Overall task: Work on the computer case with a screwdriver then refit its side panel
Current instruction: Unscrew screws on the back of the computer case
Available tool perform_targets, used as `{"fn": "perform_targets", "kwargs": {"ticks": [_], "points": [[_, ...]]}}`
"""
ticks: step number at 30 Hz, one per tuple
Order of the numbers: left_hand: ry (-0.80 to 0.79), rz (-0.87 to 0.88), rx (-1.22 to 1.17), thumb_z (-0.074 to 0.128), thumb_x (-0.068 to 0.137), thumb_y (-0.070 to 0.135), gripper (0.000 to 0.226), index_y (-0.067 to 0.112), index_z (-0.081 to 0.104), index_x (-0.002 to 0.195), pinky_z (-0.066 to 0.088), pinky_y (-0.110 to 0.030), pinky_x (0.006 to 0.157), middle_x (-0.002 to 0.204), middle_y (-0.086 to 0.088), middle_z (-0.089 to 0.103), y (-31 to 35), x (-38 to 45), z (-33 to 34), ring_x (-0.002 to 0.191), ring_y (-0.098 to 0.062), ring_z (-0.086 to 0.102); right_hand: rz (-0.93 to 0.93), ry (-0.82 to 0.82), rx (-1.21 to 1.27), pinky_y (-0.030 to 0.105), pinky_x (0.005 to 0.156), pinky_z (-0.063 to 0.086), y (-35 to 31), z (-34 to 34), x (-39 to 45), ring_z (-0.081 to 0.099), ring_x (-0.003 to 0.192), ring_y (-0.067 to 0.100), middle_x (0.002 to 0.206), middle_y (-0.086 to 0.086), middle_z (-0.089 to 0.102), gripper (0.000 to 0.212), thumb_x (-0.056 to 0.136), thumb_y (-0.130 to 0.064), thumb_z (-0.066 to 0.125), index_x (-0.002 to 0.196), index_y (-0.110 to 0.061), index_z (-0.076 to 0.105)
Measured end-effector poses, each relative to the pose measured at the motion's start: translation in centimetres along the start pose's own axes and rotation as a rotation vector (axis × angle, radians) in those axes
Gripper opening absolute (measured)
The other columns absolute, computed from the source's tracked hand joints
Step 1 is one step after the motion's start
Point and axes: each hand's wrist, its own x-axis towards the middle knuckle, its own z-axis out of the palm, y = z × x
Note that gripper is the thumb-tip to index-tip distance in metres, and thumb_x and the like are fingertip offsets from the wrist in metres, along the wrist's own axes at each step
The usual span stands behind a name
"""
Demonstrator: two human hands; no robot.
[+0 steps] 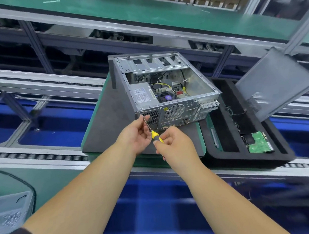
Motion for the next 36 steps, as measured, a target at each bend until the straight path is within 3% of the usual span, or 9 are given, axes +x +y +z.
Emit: {"fn": "perform_targets", "kwargs": {"ticks": [8, 16, 18, 22, 26, 30, 33, 36], "points": [[-0.036, 0.029, 0.044, 0.059, 0.096, 0.023, 0.033, 0.014, 0.08, 0.072, 0.041, -0.018, 0.069, 0.055, 0.005, 0.055, 0.8, 0.9, 0.0, 0.048, -0.002, 0.051, 0.031, 0.037, -0.004, 0.049, 0.072, 0.058, -0.2, 0.8, 0.5, 0.067, 0.071, 0.02, 0.075, 0.0, 0.071, 0.019, 0.07, -0.044, 0.063, 0.081, -0.032, 0.055], [-0.084, 0.0, 0.071, 0.055, 0.096, 0.017, 0.02, 0.011, 0.075, 0.097, 0.041, -0.017, 0.068, 0.06, 0.004, 0.055, 1.3, 0.9, -0.4, 0.055, -0.003, 0.05, 0.036, 0.047, 0.017, 0.05, 0.072, 0.058, -0.2, 1.3, 0.5, 0.069, 0.074, 0.019, 0.074, 0.001, 0.071, 0.011, 0.082, -0.034, 0.064, 0.083, -0.029, 0.054], [-0.102, -0.001, 0.105, 0.055, 0.096, 0.018, 0.021, 0.011, 0.074, 0.098, 0.042, -0.018, 0.067, 0.062, 0.004, 0.058, 1.4, 0.8, -0.5, 0.057, -0.004, 0.051, 0.049, 0.038, 0.028, 0.045, 0.071, 0.059, -0.2, 1.5, 0.5, 0.068, 0.067, 0.012, 0.073, -0.001, 0.072, 0.01, 0.086, -0.033, 0.063, 0.085, -0.027, 0.055], [-0.093, 0.006, 0.149, 0.056, 0.096, 0.019, 0.02, 0.013, 0.074, 0.088, 0.047, -0.014, 0.058, 0.07, 0.004, 0.066, 1.6, 0.5, -0.5, 0.06, -0.003, 0.057, 0.168, -0.014, 0.064, 0.034, 0.063, 0.053, -0.3, 1.7, 0.8, 0.058, 0.049, 0.008, 0.072, -0.007, 0.074, 0.006, 0.094, -0.026, 0.055, 0.091, -0.021, 0.057], [-0.033, 0.024, 0.171, 0.061, 0.094, 0.018, 0.019, 0.015, 0.074, 0.08, 0.048, -0.014, 0.054, 0.067, 0.006, 0.068, 1.6, 0.4, -0.2, 0.063, -0.003, 0.056, 0.316, -0.05, 0.123, 0.031, 0.066, 0.046, -0.7, 1.7, 1.5, 0.05, 0.051, 0.013, 0.07, -0.005, 0.074, 0.013, 0.099, -0.022, 0.045, 0.093, -0.022, 0.056], [0.003, 0.036, 0.182, 0.063, 0.093, 0.018, 0.019, 0.016, 0.074, 0.078, 0.047, -0.014, 0.054, 0.065, 0.008, 0.067, 1.5, 0.3, 0.1, 0.063, -0.002, 0.055, 0.347, -0.037, 0.23, 0.026, 0.054, 0.039, -0.6, 1.9, 1.4, 0.047, 0.054, 0.011, 0.078, 0.002, 0.065, 0.023, 0.095, -0.034, 0.059, 0.101, -0.011, 0.057], [0.004, 0.047, 0.176, 0.064, 0.092, 0.019, 0.016, 0.015, 0.074, 0.08, 0.048, -0.015, 0.054, 0.065, 0.008, 0.068, 1.4, 0.3, 0.0, 0.066, -0.002, 0.057, 0.364, -0.016, 0.278, 0.025, 0.052, 0.04, -0.7, 1.9, 1.2, 0.048, 0.056, 0.011, 0.076, 0.004, 0.061, 0.02, 0.095, -0.029, 0.063, 0.096, -0.01, 0.059], [-0.048, 0.055, 0.218, 0.062, 0.093, 0.022, 0.014, 0.016, 0.074, 0.089, 0.05, -0.018, 0.062, 0.077, 0.006, 0.073, 1.3, 0.1, -0.3, 0.075, -0.005, 0.066, 0.48, -0.001, 0.305, 0.022, 0.044, 0.036, -1.6, 1.9, 1.7, 0.046, 0.045, 0.009, 0.062, 0.001, 0.065, 0.029, 0.1, -0.033, 0.053, 0.084, -0.011, 0.062]]}}
